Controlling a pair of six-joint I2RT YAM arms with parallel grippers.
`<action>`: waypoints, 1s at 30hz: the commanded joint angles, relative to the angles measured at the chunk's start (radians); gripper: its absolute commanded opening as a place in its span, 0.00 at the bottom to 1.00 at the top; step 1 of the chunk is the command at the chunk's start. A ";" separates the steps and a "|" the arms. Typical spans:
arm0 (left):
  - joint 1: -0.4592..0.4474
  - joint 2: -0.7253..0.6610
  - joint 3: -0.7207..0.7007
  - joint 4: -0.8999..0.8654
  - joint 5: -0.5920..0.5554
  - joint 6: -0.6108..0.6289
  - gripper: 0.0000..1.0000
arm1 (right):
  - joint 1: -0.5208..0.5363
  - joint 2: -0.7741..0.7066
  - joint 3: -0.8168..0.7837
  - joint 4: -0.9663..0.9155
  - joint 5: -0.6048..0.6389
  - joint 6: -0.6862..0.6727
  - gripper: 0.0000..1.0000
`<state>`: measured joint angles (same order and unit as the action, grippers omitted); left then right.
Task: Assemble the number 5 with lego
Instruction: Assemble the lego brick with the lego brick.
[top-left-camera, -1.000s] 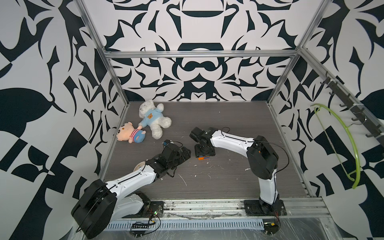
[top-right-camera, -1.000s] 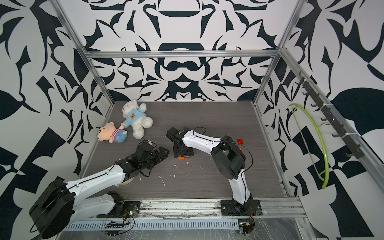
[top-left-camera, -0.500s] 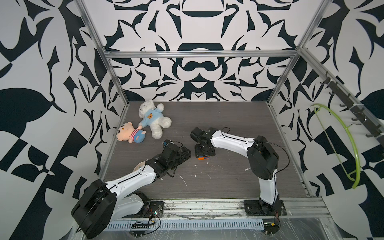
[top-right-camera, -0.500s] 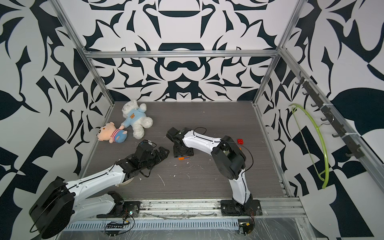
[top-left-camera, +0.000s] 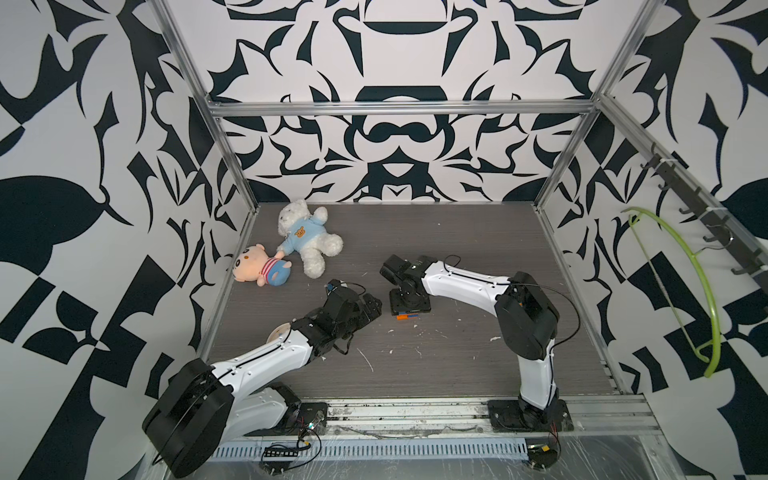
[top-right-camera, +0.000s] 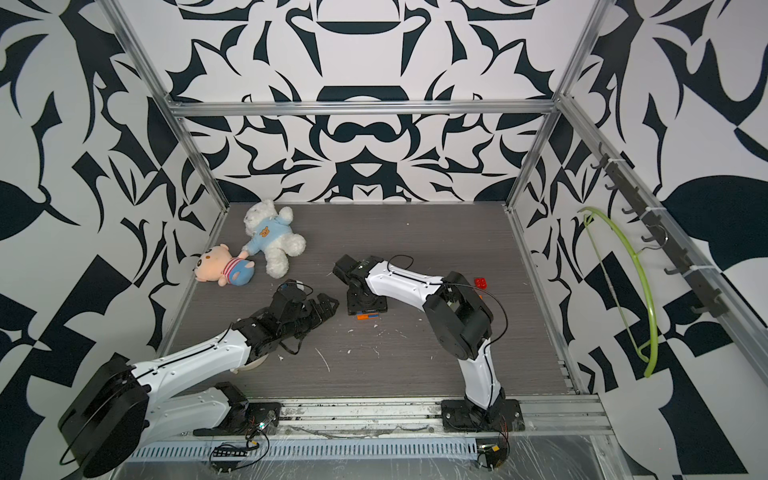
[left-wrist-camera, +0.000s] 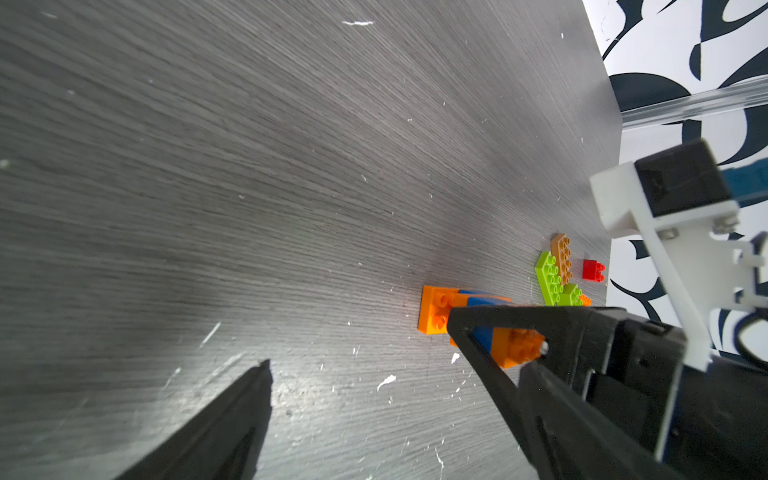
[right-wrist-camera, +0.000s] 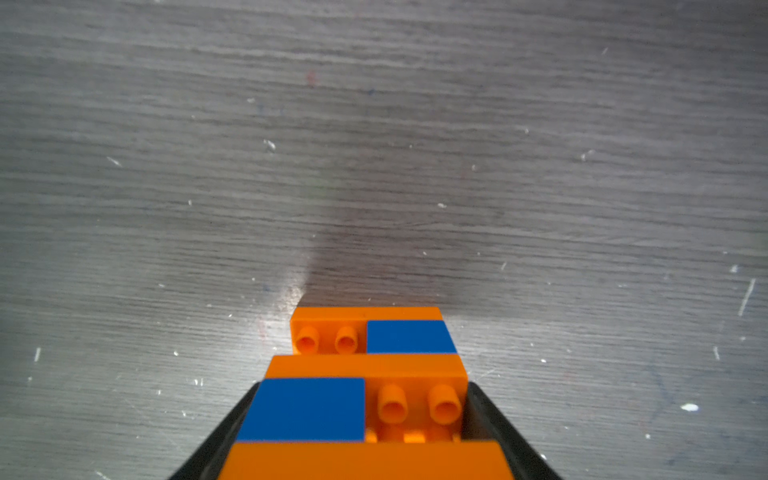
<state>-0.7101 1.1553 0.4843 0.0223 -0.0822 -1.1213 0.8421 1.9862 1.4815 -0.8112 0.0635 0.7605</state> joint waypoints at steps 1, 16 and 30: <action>-0.003 -0.001 0.031 -0.007 0.007 0.017 0.99 | 0.003 0.023 -0.044 0.004 -0.016 0.010 0.65; -0.003 0.004 0.049 -0.013 0.009 0.024 0.99 | 0.003 0.010 -0.030 0.006 -0.017 0.007 0.68; -0.002 0.012 0.062 -0.016 0.009 0.031 0.99 | 0.003 -0.031 -0.004 0.016 -0.010 -0.015 0.83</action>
<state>-0.7101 1.1667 0.5201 0.0181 -0.0811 -1.1061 0.8421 1.9884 1.4780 -0.7971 0.0483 0.7555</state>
